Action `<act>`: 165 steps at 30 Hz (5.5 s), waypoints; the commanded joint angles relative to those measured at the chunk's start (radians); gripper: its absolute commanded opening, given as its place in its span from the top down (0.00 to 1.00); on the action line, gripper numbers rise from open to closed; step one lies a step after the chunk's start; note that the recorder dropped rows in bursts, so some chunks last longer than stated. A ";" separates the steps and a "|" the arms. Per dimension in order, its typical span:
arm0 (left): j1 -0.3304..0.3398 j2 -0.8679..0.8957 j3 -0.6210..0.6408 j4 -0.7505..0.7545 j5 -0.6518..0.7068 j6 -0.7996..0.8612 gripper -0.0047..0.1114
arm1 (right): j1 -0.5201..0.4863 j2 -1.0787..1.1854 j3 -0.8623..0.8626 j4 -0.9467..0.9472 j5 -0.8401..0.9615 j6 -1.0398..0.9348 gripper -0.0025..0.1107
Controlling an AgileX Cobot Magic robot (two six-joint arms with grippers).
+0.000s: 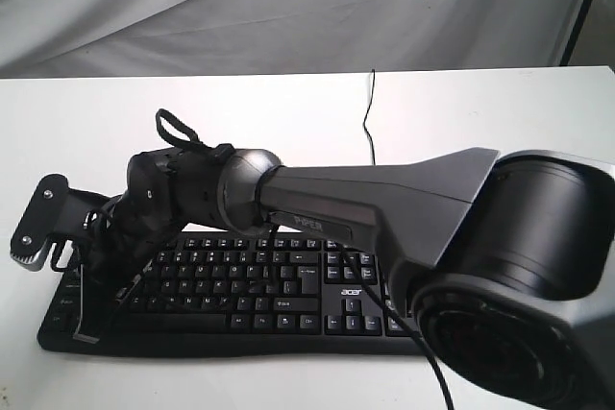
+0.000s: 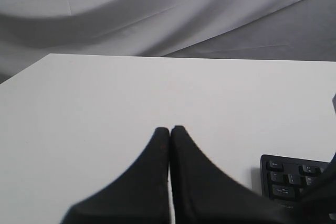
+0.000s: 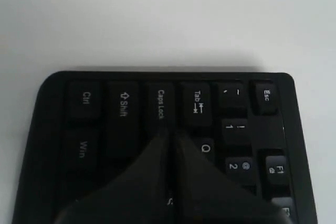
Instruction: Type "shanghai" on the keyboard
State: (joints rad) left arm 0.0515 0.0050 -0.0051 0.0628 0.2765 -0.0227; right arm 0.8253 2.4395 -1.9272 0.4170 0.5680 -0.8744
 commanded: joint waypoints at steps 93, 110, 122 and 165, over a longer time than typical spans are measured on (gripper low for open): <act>0.002 -0.005 0.005 -0.001 -0.011 -0.002 0.95 | -0.218 -0.322 0.535 0.342 -0.047 -0.487 0.98; 0.002 -0.005 0.005 -0.001 -0.011 -0.002 0.95 | -0.220 -0.304 0.535 0.351 -0.060 -0.492 0.98; 0.002 -0.005 0.005 -0.001 -0.011 -0.002 0.95 | -0.222 -0.304 0.535 0.345 -0.060 -0.492 0.98; 0.002 -0.005 0.005 -0.001 -0.011 -0.002 0.95 | -0.222 -0.286 0.535 0.344 -0.064 -0.511 0.98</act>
State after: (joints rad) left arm 0.0515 0.0050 -0.0051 0.0628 0.2765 -0.0227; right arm 0.6091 2.1525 -1.3980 0.7610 0.5077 -1.3722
